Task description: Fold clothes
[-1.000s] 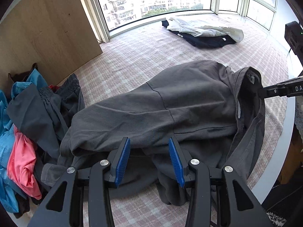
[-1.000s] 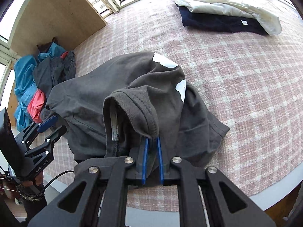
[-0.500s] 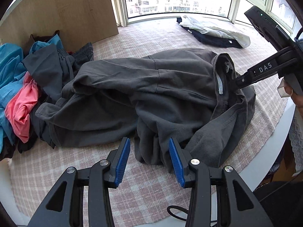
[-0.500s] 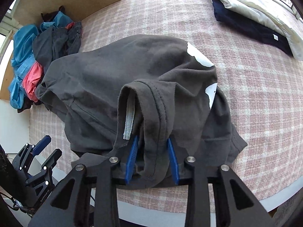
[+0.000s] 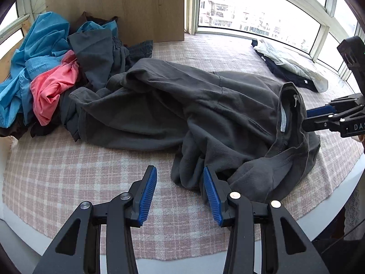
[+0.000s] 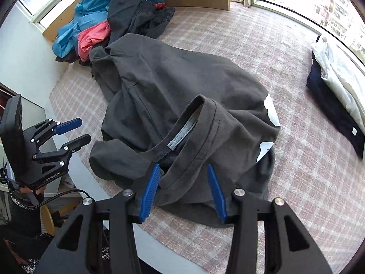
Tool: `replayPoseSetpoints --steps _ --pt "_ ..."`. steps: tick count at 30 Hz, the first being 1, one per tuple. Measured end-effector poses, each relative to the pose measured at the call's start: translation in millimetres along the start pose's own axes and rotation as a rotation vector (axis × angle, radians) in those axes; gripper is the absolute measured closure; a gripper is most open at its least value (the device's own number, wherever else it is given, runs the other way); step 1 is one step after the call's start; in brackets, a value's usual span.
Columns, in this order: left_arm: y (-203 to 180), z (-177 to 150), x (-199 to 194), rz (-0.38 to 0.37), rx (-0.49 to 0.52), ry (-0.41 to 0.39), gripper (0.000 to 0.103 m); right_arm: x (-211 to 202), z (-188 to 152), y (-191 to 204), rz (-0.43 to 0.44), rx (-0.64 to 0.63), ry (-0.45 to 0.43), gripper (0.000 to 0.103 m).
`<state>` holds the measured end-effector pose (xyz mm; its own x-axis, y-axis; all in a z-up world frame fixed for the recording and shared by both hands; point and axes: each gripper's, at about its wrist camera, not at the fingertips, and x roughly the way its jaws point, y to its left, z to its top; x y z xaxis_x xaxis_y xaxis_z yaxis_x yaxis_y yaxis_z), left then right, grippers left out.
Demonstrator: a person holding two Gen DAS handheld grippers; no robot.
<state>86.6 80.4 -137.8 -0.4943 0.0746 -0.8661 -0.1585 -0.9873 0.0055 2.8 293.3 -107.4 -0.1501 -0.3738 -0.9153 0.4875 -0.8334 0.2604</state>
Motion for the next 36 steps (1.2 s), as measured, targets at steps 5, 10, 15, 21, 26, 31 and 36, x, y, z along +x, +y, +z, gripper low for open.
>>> replayPoseSetpoints --steps 5,10,15,21,26,31,36 --pt "-51 -25 -4 -0.004 0.093 0.050 0.062 -31 -4 -30 -0.011 -0.073 -0.085 0.060" --pt "-89 -37 6 -0.039 0.129 0.108 0.061 -25 -2 -57 -0.073 -0.196 -0.050 0.052" --pt "-122 -28 23 -0.010 0.205 0.136 0.053 1 15 -68 -0.037 -0.277 -0.005 0.052" --pt "-112 -2 46 0.074 0.168 0.172 0.061 50 37 -58 -0.047 -0.400 0.064 0.052" --pt "-110 10 52 0.070 0.139 0.183 0.089 45 35 -58 -0.028 -0.401 0.059 0.052" --pt "-100 10 32 0.067 0.142 0.155 0.083 17 27 -56 0.033 -0.398 -0.015 0.050" --pt "-92 5 20 0.053 0.146 0.150 0.078 40 23 -21 -0.034 -0.547 0.014 0.045"
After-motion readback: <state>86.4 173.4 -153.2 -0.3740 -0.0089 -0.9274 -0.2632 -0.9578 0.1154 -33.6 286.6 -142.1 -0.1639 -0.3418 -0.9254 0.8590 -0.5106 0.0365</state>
